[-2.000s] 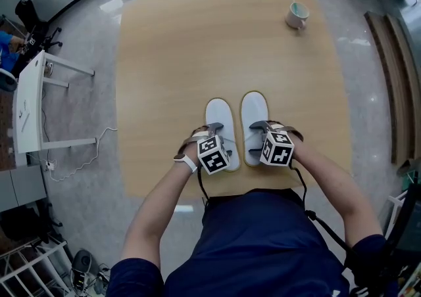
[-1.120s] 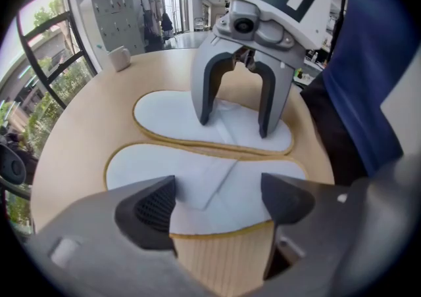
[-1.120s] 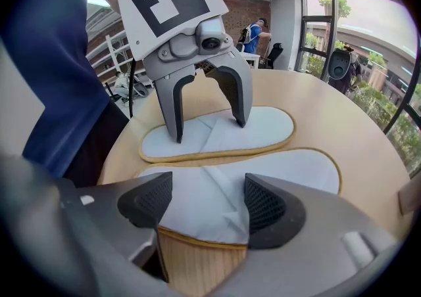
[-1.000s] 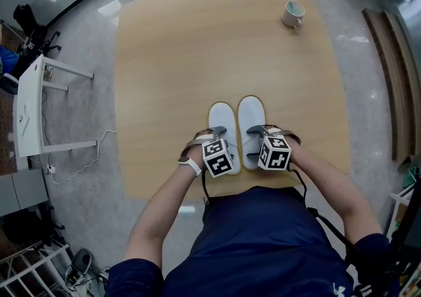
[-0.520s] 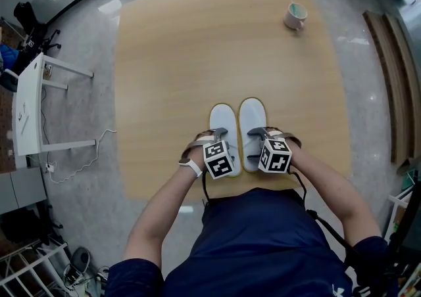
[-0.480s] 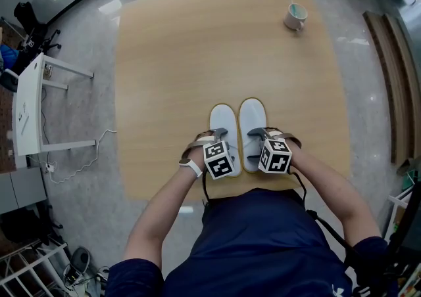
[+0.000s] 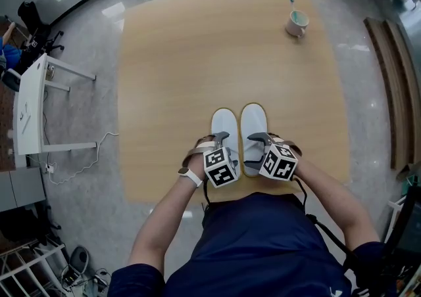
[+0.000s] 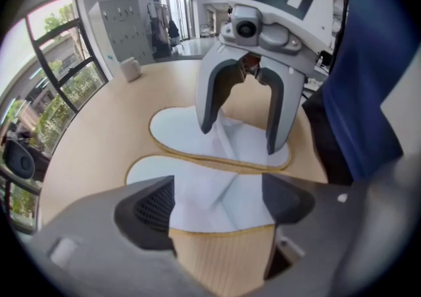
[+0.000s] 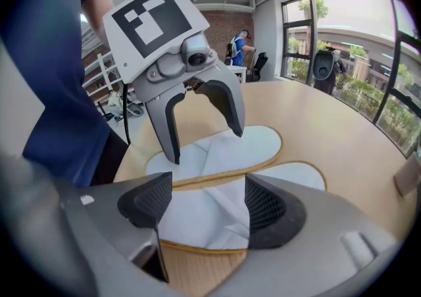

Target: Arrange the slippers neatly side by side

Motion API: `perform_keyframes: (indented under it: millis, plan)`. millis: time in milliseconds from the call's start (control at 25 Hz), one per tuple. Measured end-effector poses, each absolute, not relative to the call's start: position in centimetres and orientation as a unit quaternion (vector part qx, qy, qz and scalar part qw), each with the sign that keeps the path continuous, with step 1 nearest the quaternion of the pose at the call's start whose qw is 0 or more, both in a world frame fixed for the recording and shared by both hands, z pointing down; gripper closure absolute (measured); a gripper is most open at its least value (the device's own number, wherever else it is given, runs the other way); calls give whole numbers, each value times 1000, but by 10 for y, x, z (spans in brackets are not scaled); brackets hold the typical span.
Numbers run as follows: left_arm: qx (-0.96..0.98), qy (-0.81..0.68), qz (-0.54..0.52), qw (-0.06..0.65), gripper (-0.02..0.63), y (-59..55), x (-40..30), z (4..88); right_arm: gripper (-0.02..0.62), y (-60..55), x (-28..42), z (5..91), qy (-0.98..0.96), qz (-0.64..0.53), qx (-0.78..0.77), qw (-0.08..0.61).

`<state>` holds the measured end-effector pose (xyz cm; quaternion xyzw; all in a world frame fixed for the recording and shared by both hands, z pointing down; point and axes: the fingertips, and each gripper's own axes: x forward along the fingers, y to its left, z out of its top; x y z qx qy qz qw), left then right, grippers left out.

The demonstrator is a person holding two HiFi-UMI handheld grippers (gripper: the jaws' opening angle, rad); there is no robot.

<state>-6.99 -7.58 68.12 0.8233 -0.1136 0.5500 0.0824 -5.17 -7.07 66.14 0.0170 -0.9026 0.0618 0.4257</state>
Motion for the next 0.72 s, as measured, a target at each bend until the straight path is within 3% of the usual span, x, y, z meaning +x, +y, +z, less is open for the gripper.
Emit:
perform_keyframes:
  millis: [160,240,520,600,720]
  plan:
    - [848,-163,497,90,220,-78,-69,644,252,-74,-55,631,-918,71,46,387]
    - [852,-206,474,87,324,-84,-75,629,276,-76,-56,619,-924,79,59,369]
    - [850,-347,378,116,558,-101,-88,593,374,-91,-56,592,-933,111,126,320]
    - [851,-366,357,122,601,-102,-87,586,417,-93,-55,589,-932,121,148,307]
    - [848,-386,342,126,603,-103,-86,579,574,-102,-53,574,-934,149,192,263]
